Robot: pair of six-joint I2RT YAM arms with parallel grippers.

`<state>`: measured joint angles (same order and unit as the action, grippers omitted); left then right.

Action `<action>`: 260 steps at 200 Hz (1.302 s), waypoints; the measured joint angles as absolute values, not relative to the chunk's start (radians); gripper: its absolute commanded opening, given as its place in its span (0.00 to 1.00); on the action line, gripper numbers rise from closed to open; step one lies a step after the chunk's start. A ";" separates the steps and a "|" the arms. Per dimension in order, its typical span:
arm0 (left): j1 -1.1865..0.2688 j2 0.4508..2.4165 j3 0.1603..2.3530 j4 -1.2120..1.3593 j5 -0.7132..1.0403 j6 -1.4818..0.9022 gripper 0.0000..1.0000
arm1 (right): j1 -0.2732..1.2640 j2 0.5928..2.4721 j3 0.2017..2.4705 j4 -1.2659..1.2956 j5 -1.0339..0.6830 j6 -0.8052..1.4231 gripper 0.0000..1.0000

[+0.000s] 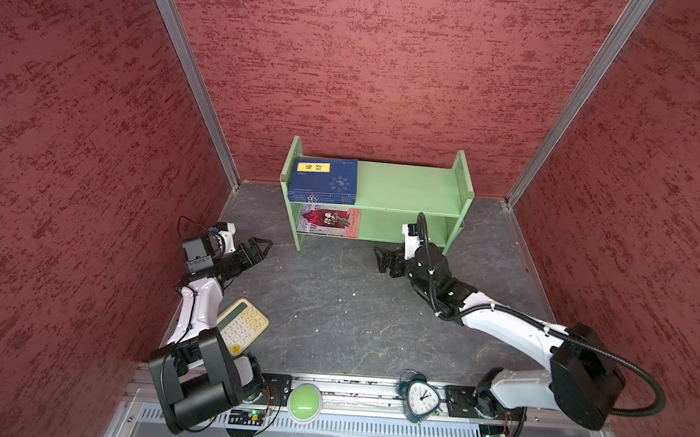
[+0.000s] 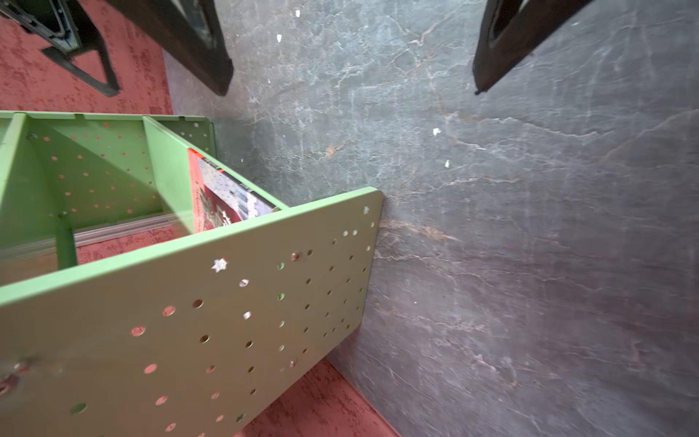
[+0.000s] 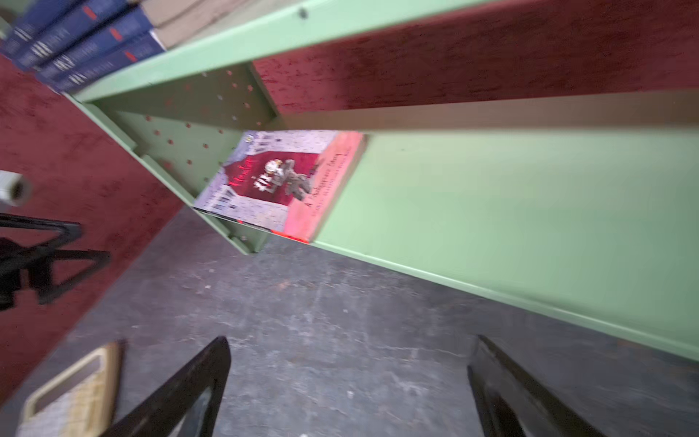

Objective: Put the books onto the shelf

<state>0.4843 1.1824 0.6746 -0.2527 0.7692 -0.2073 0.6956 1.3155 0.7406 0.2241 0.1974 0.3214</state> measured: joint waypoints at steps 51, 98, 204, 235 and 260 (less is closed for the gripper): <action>0.483 1.097 0.488 0.004 0.730 -0.184 0.99 | 0.430 1.137 0.597 0.294 0.272 0.218 0.99; 0.477 1.209 0.387 0.318 0.680 -0.168 0.99 | 0.178 1.165 0.479 0.495 0.239 0.145 0.99; 0.273 1.340 0.306 0.804 0.554 -0.170 0.99 | -0.037 1.205 0.243 0.887 0.132 0.096 0.99; 0.221 1.275 0.303 0.776 0.503 -0.116 0.99 | -0.041 1.235 0.157 0.963 0.134 0.098 0.99; 0.206 1.333 0.303 0.835 0.455 -0.099 0.99 | -0.043 1.303 0.160 1.009 0.114 0.089 0.99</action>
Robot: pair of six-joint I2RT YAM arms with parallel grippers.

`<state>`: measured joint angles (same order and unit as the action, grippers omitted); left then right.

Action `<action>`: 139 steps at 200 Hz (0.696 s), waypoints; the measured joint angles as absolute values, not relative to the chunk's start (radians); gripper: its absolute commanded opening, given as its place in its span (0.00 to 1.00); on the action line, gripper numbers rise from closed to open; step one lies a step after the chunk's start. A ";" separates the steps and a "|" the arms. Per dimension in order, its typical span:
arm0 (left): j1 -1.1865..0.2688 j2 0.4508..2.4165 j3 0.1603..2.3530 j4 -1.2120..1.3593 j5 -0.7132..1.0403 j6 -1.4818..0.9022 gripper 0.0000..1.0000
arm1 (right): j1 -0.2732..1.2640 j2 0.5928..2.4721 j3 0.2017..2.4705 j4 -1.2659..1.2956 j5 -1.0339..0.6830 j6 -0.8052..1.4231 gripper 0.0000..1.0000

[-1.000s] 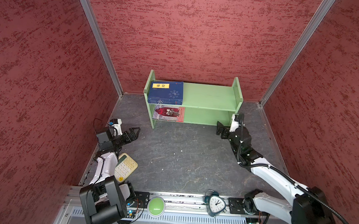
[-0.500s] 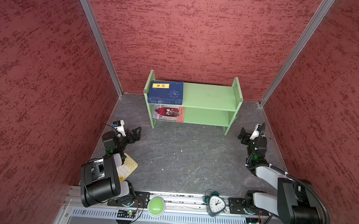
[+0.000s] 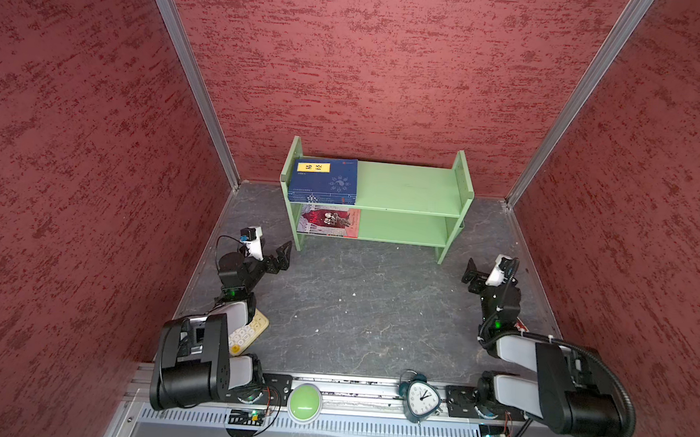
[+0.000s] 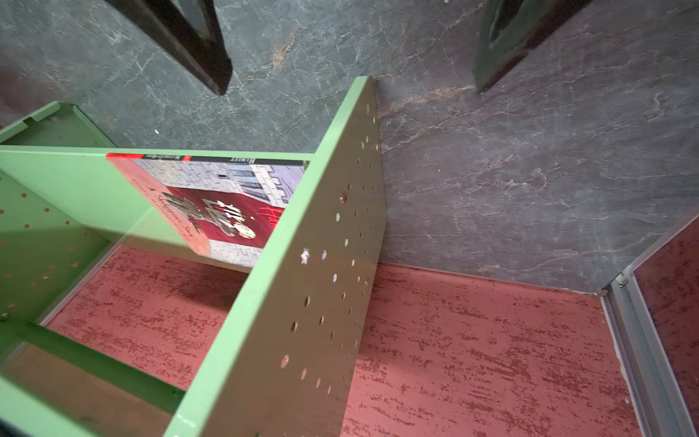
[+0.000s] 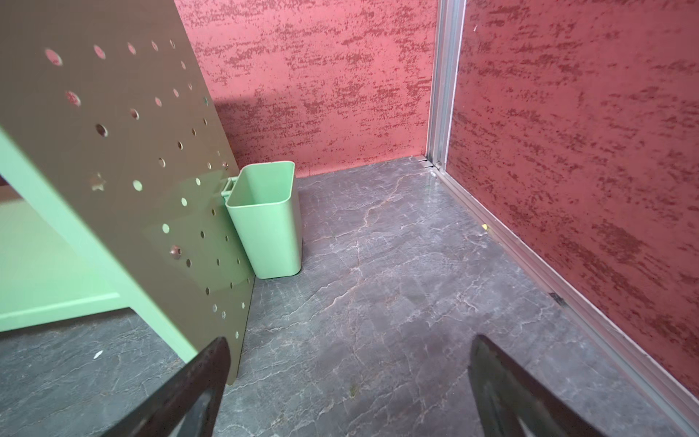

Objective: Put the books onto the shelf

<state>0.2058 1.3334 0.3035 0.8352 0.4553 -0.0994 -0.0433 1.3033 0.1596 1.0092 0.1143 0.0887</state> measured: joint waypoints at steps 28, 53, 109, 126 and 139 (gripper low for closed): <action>0.199 1.456 0.296 0.917 0.412 -0.091 0.99 | -0.045 1.450 0.181 1.140 0.098 0.073 0.99; 0.160 1.493 0.274 0.999 0.378 -0.062 0.99 | -0.055 1.544 0.184 1.180 0.088 0.071 0.99; 0.102 1.536 0.355 0.953 0.282 -0.020 0.99 | -0.069 1.546 0.273 1.159 0.071 0.071 0.99; 0.102 1.535 0.360 0.946 0.267 -0.017 0.99 | -0.069 1.546 0.273 1.154 0.070 0.071 0.99; 0.102 1.535 0.360 0.935 0.260 -0.016 0.99 | -0.069 1.546 0.273 1.151 0.070 0.070 0.99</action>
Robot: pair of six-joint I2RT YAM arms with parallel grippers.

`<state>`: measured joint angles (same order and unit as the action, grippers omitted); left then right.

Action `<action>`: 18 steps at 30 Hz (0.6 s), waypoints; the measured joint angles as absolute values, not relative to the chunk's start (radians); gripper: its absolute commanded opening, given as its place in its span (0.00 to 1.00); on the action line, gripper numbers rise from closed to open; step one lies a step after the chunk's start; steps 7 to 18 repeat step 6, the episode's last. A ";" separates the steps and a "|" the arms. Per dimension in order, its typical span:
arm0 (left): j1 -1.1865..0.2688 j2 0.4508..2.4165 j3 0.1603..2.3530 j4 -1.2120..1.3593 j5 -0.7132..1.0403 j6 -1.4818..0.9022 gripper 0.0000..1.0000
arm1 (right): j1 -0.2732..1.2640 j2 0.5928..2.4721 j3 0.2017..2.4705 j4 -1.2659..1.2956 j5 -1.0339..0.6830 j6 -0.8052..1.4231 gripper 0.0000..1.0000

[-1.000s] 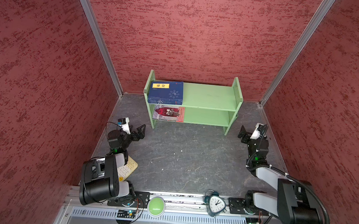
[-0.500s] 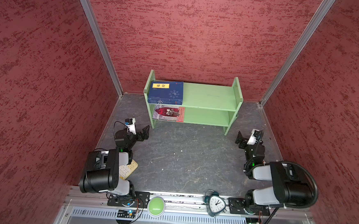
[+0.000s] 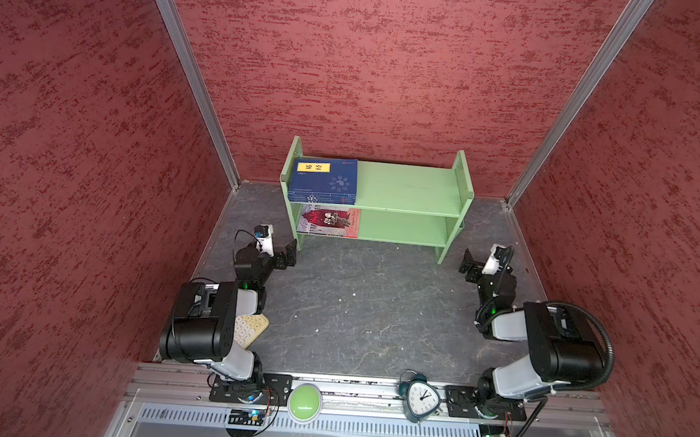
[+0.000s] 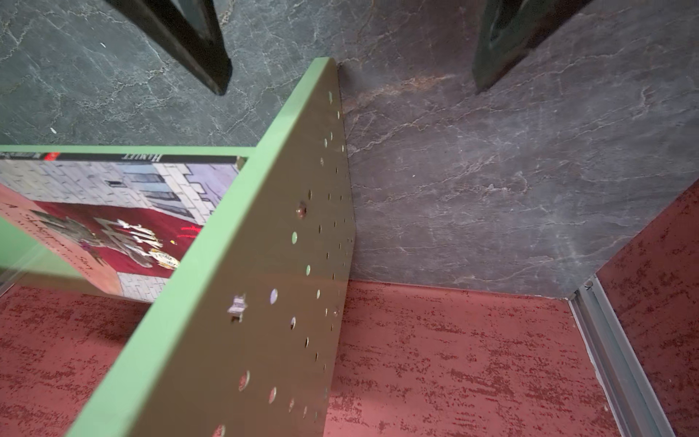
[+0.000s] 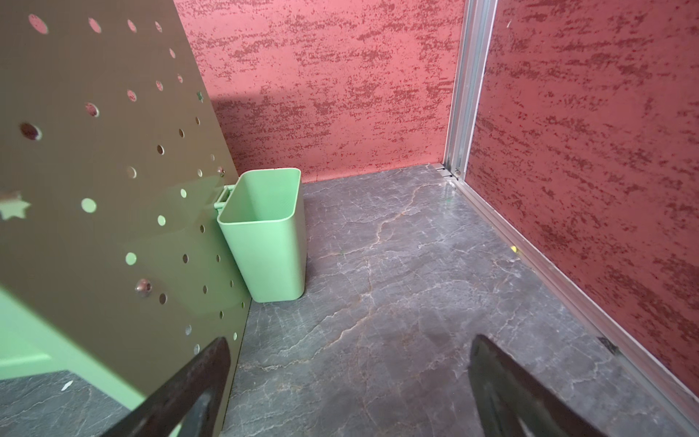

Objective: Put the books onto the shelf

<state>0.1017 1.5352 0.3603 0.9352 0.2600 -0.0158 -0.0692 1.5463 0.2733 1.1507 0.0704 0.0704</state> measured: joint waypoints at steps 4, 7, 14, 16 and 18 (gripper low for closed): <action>0.101 1.535 0.360 0.926 0.249 -0.010 1.00 | -0.069 1.547 0.274 1.137 0.070 0.070 0.99; 0.101 1.535 0.360 0.923 0.245 -0.010 0.99 | -0.069 1.547 0.274 1.128 0.070 0.070 0.99; 0.101 1.535 0.360 0.923 0.245 -0.010 0.99 | -0.069 1.547 0.274 1.128 0.070 0.070 0.99; 0.101 1.535 0.360 0.923 0.245 -0.010 0.99 | -0.069 1.547 0.274 1.128 0.070 0.070 0.99; 0.101 1.535 0.360 0.923 0.245 -0.010 0.99 | -0.069 1.547 0.274 1.128 0.070 0.070 0.99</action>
